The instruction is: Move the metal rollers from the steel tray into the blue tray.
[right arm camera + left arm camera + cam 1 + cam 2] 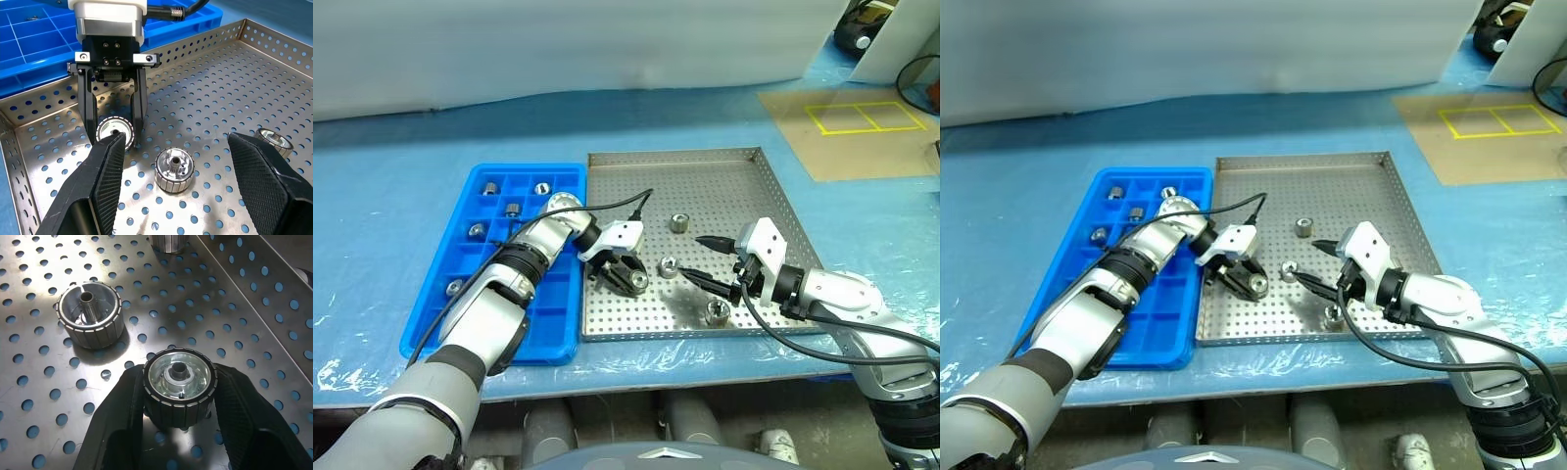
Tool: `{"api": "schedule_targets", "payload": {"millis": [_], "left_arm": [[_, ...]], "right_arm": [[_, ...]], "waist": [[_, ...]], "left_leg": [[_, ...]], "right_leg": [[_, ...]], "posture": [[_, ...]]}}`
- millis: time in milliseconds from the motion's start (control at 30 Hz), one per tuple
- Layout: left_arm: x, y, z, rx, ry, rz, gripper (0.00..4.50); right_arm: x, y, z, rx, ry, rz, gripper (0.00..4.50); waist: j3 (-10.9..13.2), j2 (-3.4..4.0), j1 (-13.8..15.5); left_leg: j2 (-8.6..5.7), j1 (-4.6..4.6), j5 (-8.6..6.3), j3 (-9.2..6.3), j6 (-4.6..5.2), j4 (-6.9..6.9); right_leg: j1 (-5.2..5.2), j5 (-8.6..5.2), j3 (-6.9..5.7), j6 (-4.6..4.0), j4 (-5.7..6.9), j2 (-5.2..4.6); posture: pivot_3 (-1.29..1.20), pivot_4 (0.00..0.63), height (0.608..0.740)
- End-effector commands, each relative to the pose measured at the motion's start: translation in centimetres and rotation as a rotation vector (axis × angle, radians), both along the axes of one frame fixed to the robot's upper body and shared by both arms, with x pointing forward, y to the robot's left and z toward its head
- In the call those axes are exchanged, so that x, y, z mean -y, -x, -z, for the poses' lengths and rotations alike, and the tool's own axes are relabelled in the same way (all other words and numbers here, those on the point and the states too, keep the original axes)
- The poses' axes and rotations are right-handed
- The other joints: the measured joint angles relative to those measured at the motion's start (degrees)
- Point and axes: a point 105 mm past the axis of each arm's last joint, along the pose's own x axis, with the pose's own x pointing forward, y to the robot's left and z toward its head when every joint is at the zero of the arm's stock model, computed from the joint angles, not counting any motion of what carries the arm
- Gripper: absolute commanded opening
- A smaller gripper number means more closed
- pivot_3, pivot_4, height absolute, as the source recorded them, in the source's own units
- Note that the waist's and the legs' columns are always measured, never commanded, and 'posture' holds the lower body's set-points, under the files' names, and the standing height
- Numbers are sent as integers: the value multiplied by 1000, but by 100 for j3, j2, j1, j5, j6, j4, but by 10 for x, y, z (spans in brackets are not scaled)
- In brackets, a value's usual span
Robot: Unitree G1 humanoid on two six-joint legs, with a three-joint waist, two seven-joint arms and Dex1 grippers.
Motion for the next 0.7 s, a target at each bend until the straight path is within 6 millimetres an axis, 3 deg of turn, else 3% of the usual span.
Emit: {"api": "schedule_targets", "payload": {"millis": [33, 133, 300, 333, 433, 567, 700], "left_arm": [[-1, -4, -7, 42, 32, -6, 1797], [6, -14, -21, 89, 100, -61, 1797], [0, -43, -85, 180, 267, -201, 1797], [-7, -48, -102, 179, 299, -230, 1797], [-31, -53, -128, 169, 324, -288, 1797], [-72, -51, -144, 143, 319, -373, 1797], [-119, -33, -144, 95, 290, -478, 1797]], "right_arm": [[-5, 0, -9, 45, -4, -30, 3384], [-6, 0, -9, 44, -5, -41, 3384], [-10, -4, -11, 48, -5, -80, 3384], [-12, -7, -13, 51, -7, -98, 3384], [-20, -13, -17, 61, -2, -161, 3384], [-36, -25, -23, 83, -1, -266, 3384], [-58, -34, -29, 97, -16, -384, 3384]], "waist": [[0, 0, 3], [0, 0, 24], [7, -10, 90], [10, -14, 86], [11, -15, 76], [11, -10, 101], [18, -8, 171]], "left_leg": [[0, 0, 0, 0, 0, 0], [0, 0, 0, 0, 0, 0], [0, -7, 2, 0, -2, 5], [0, -8, 2, 0, -3, 6], [0, -9, 7, 0, -11, 5], [2, -7, 26, -2, -43, -14], [7, -33, 29, -7, -47, -14]], "right_leg": [[0, 0, 0, 0, 0, 0], [0, 0, 0, 0, 0, 0], [-10, 1, -1, -1, 10, 0], [-11, 1, 0, -1, 12, 0], [-23, 2, 2, -2, 23, 2], [-32, 1, -1, -2, 23, 7], [-59, 3, -9, -5, 30, 8]], "posture": [[-384, 150, 740], [-375, 150, 740], [-317, 150, 740], [-298, 150, 740], [-241, 150, 740], [-148, 150, 740], [-37, 150, 740]]}}
